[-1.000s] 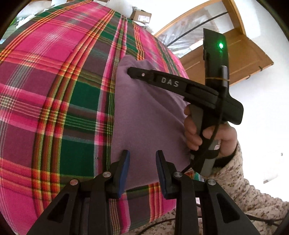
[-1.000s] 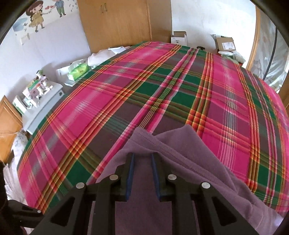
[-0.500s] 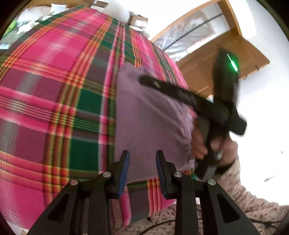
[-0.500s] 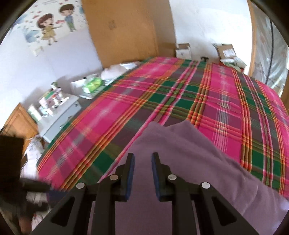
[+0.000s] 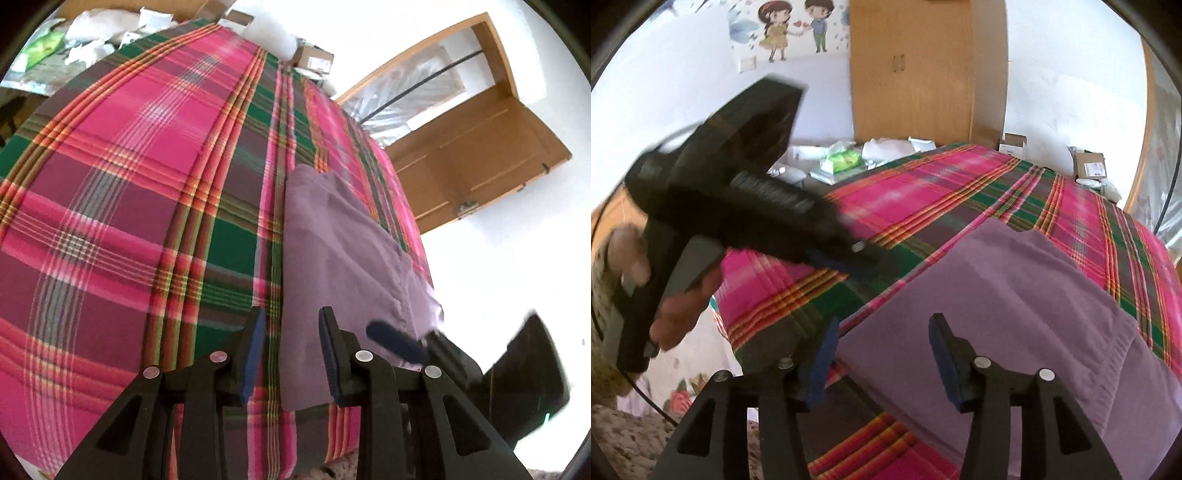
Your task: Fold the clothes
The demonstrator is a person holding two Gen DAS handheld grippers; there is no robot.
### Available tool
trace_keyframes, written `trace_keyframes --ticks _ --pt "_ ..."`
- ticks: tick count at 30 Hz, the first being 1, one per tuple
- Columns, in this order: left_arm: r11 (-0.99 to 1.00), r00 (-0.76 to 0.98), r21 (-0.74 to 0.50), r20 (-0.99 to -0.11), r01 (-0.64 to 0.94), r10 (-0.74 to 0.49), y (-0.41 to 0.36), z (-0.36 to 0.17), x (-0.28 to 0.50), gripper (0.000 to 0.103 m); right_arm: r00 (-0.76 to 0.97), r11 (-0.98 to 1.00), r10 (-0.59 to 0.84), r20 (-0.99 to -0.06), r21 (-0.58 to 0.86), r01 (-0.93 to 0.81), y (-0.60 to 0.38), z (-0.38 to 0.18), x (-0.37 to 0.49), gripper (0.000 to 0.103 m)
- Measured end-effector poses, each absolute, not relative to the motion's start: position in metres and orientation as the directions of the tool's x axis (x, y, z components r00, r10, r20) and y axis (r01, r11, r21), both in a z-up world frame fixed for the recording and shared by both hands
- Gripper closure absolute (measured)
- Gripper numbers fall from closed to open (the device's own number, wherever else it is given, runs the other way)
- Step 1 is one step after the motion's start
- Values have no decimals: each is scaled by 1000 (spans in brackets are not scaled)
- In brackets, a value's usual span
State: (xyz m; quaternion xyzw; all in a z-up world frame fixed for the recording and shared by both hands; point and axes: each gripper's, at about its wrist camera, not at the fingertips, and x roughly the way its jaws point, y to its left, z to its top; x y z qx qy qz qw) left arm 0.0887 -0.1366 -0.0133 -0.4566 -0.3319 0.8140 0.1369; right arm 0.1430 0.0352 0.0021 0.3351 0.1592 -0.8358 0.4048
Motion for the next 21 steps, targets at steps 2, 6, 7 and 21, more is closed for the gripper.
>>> trace_keyframes --ticks 2,6,7,21 --pt "-751 -544 -658 -654 64 526 -136 -10 85 72 -451 -609 -561 -694 -24 793 28 -3 149 52" --pt "-765 -523 -640 -678 73 517 -132 -15 61 72 -501 -599 -518 -693 -125 791 14 -14 163 52" --pt "-765 -516 -640 -680 73 520 -132 -16 57 72 -507 -599 -510 -695 -135 789 13 -16 165 52" --pt "-733 -476 -674 -676 91 563 -127 -30 29 72 -554 -664 -443 -705 -157 731 12 -27 162 55"
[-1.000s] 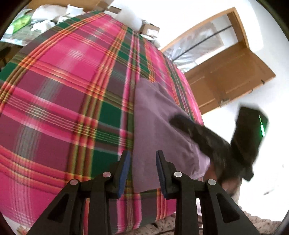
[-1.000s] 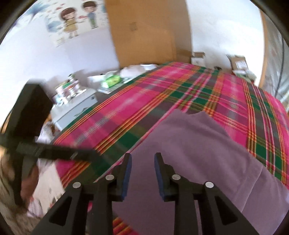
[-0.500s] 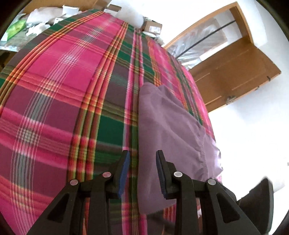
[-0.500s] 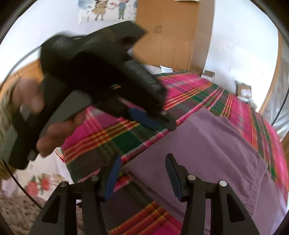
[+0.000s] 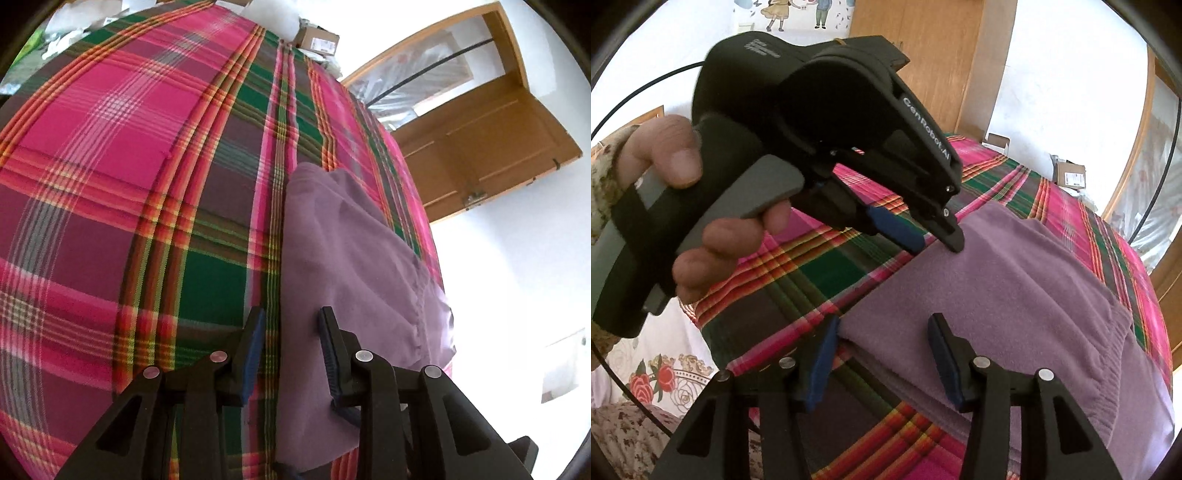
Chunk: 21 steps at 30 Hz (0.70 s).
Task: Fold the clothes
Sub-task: 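Pinch the folded garment edge with the right gripper near the left gripper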
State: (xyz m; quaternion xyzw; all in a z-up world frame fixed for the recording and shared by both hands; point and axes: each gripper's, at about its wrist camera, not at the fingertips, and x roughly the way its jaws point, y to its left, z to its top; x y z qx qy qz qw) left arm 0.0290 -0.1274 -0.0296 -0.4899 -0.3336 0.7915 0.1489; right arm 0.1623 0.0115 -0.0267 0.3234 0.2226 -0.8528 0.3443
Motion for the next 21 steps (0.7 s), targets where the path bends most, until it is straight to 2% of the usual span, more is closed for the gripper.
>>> trace_keyframes --ticks 10,12,14,16,20,21 --pt "-710 -481 -697 -659 101 578 -125 -33 28 72 -555 -648 -449 -700 -172 742 7 -30 167 56" --pt "-711 -480 -695 -660 101 577 -124 -34 28 72 -558 -655 -449 -698 -168 737 9 -29 167 65" --pt "-712 -478 -695 -662 103 577 -124 -33 28 72 -569 -666 -442 -693 -171 726 13 -28 167 81" --pt "-711 -474 -695 -664 106 578 -125 -33 28 72 -573 -670 -451 -684 -165 724 16 -25 169 88" --pt "-700 -465 -705 -661 115 589 -131 -34 30 71 -597 -688 -488 -637 -140 712 28 -14 174 90" --pt "-692 -464 -712 -655 117 596 -132 -34 30 68 -600 -692 -498 -626 -130 710 31 -9 172 90"
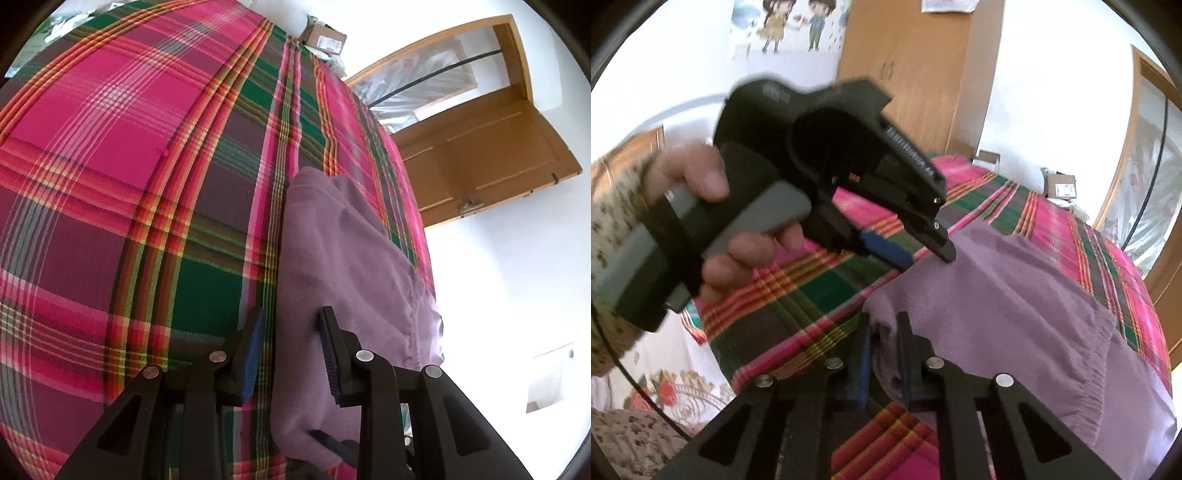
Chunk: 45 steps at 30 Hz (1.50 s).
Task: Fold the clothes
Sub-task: 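Pinch the folded garment edge with the right gripper near the left gripper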
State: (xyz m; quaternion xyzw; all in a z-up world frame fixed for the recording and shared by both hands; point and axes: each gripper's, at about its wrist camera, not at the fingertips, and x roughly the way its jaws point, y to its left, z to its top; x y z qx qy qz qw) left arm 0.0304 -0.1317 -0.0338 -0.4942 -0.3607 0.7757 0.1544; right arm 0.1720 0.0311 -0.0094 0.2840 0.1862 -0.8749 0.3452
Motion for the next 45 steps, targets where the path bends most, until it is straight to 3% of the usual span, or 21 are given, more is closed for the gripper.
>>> trace_keyframes --ticks 3,18,33,38,40,45 --pt "-664 -465 -737 -634 122 618 -133 -34 28 57 -605 -701 -514 -608 -109 705 37 -4 177 90" --pt "-622 -433 -772 -607 127 666 -122 -35 -1 55 -586 -694 -563 -583 -51 718 48 1 164 90" --pt "-491 -401 -861 -500 133 768 -117 -50 -41 56 -556 -675 -577 -598 -34 737 42 -2 149 90" --pt "-500 -392 -858 -502 117 771 -113 -53 -38 64 -552 -675 -568 -611 -39 737 38 -4 148 90" --pt "-485 -402 -866 -489 121 774 -116 -58 -36 81 -551 -675 -559 -620 -46 737 34 -5 146 91" --pt "-451 -440 -886 -449 107 777 -126 -63 -31 87 -558 -666 -546 -625 -79 741 22 -3 146 92"
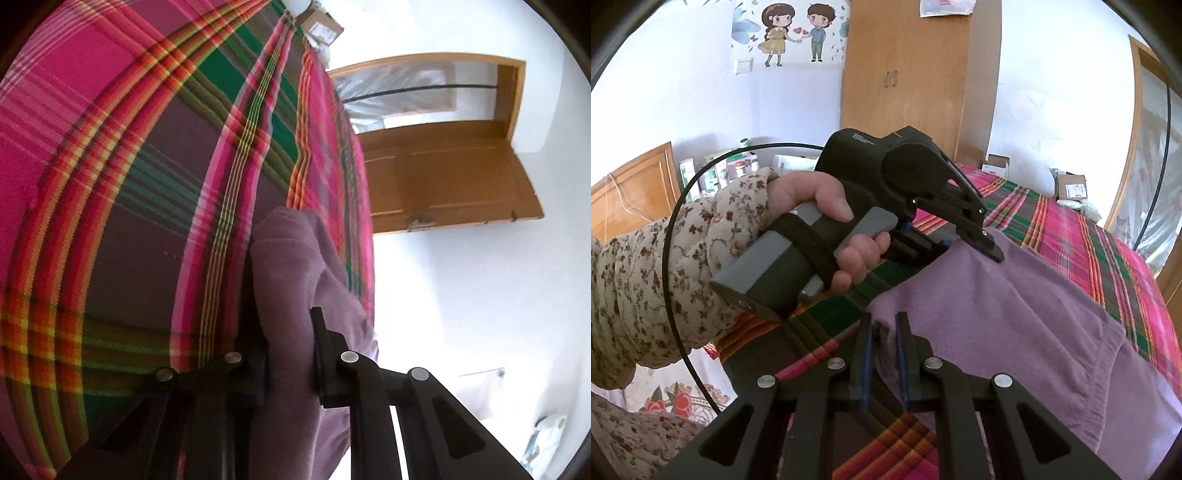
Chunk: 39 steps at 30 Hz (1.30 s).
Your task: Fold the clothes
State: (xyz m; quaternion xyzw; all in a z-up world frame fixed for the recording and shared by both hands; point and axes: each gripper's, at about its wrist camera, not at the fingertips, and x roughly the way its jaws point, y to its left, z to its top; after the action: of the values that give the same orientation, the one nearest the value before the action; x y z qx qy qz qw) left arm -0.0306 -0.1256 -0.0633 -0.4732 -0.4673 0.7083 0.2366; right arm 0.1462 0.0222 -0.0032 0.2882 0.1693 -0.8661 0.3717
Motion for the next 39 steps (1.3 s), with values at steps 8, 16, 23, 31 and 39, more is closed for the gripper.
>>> trace_keyframes --ticks 8,16,23,31,39 --pt "-448 -478 -892 -417 55 773 -146 -49 -17 90 -538 -624 -581 -611 -90 776 1 6 151 92" --pt "-486 -531 -873 -431 42 729 -176 -31 8 90 -451 -530 -653 -608 -58 846 -30 10 156 92" --pt "-514 -568 -853 -467 88 677 -213 -30 30 90 -362 -456 -689 -627 -14 890 -57 4 155 92" --pt "-533 -590 -835 -501 137 633 -239 -39 40 90 -303 -402 -710 -635 13 915 -74 1 159 92" --pt "-540 -592 -826 -518 159 618 -266 -54 60 90 -275 -401 -694 -666 40 915 -83 -8 155 92"
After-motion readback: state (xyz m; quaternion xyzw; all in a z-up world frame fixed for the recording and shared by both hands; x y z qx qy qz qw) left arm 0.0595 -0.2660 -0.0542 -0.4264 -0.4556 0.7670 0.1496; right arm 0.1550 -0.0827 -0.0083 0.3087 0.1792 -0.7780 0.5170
